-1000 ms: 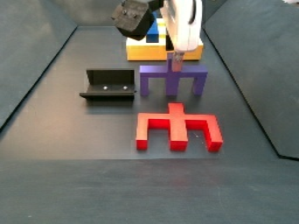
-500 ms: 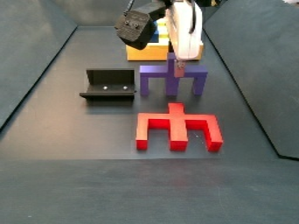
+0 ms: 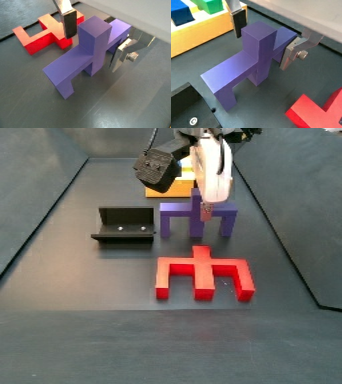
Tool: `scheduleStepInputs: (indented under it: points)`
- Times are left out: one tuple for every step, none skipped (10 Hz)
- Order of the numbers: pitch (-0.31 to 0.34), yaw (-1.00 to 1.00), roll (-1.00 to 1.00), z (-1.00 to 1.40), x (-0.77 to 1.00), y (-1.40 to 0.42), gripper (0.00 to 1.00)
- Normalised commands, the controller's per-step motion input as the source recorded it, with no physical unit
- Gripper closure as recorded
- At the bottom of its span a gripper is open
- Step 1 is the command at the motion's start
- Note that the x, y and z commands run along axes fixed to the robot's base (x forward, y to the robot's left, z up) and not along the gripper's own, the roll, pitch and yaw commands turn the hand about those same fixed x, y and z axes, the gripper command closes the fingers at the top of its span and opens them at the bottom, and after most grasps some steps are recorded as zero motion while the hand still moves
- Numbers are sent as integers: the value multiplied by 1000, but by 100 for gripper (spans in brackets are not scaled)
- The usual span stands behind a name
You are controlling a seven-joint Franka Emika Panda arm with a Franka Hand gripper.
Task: Pick up the purple object. Move up. Move to above the board. Insert the purple object.
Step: Pick up the purple object.
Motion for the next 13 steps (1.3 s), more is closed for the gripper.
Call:
scheduleStepInputs:
  points:
    - [0,0,0,0,0,0,100]
    - [0,0,0,0,0,0,100]
    - [0,0,0,0,0,0,100]
    - [0,0,0,0,0,0,100]
    - [0,0,0,0,0,0,100]
    - [0,0,0,0,0,0,100]
    - [0,0,0,0,0,0,100]
    - [0,0,0,0,0,0,100]
    - [0,0,0,0,0,0,100]
    - [0,0,0,0,0,0,100]
    - [0,0,0,0,0,0,100]
    - [0,0,0,0,0,0,100]
    - [0,0,0,0,0,0,100]
